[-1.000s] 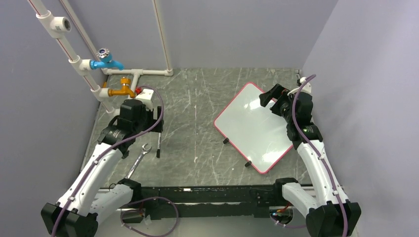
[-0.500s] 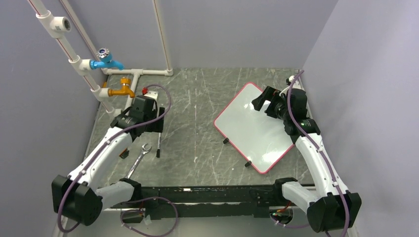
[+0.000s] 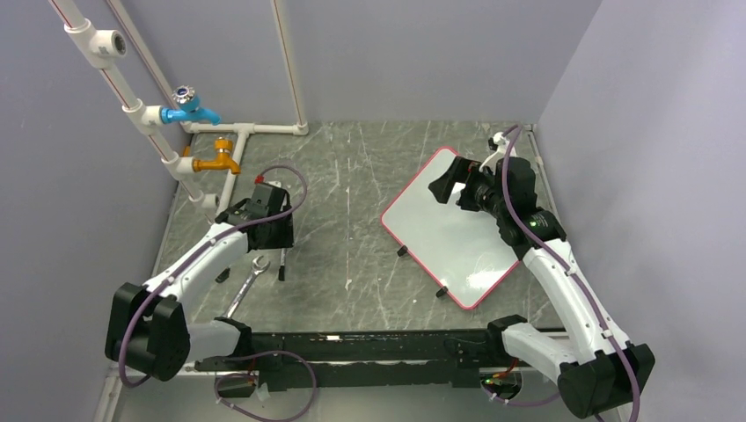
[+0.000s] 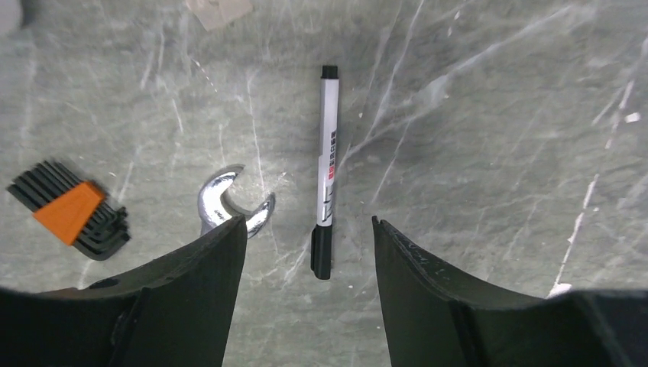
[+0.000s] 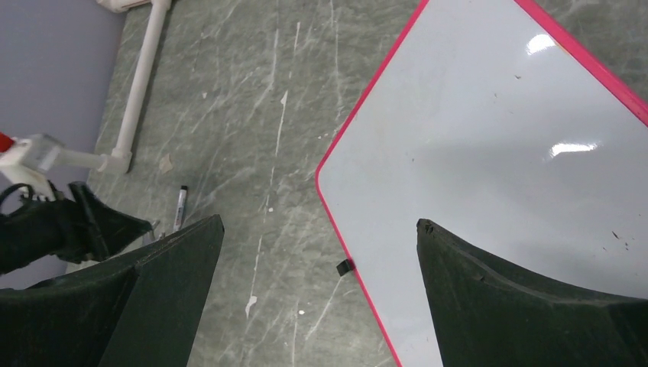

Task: Write a sentence on the whiteboard
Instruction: Pick up the whiteboard marker from the center of the board.

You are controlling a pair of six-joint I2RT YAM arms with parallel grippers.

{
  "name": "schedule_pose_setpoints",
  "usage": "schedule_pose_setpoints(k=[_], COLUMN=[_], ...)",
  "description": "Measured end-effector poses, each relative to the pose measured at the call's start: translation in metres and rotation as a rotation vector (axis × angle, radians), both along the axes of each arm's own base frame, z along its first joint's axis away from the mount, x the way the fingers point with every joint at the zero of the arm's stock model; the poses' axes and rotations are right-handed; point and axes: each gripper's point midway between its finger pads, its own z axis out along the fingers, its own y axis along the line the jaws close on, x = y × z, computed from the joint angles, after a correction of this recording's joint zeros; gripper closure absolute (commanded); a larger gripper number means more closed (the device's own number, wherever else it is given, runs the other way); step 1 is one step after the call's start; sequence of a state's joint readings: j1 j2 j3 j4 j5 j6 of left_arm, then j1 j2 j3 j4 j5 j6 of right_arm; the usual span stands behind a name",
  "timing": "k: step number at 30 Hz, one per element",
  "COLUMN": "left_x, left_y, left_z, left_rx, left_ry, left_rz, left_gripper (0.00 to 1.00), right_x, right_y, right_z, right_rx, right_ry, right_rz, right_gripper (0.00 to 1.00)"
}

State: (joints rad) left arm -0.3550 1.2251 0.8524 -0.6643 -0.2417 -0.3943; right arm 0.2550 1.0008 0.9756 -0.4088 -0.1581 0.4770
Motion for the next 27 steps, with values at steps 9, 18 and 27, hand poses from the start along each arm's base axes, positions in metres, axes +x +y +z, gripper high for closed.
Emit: schedule_pose_setpoints(k=[9, 18, 27], left_x=[-0.01, -0.023, -0.02], left_y=[-0.003, -0.006, -0.006], left_z=[-0.038, -0.072, -0.079], left_rx=[-0.02, -0.047, -0.039], left_ry=[0.064, 0.12, 0.14], left_rz=[0.028, 0.052, 0.052], left_gripper=[0.41, 0.51, 0.85], right_x=[-0.001, 0.0, 0.008], right_y=[0.008, 0.011, -0.008], right_z=[0.0, -0.006, -0.005], right_rx=[-0.003, -0.011, -0.086], right_ry=[0.006, 0.027, 0.036], right_rz=[0.025, 0.033, -0.063], right_gripper=[0.0, 0.0, 0.0])
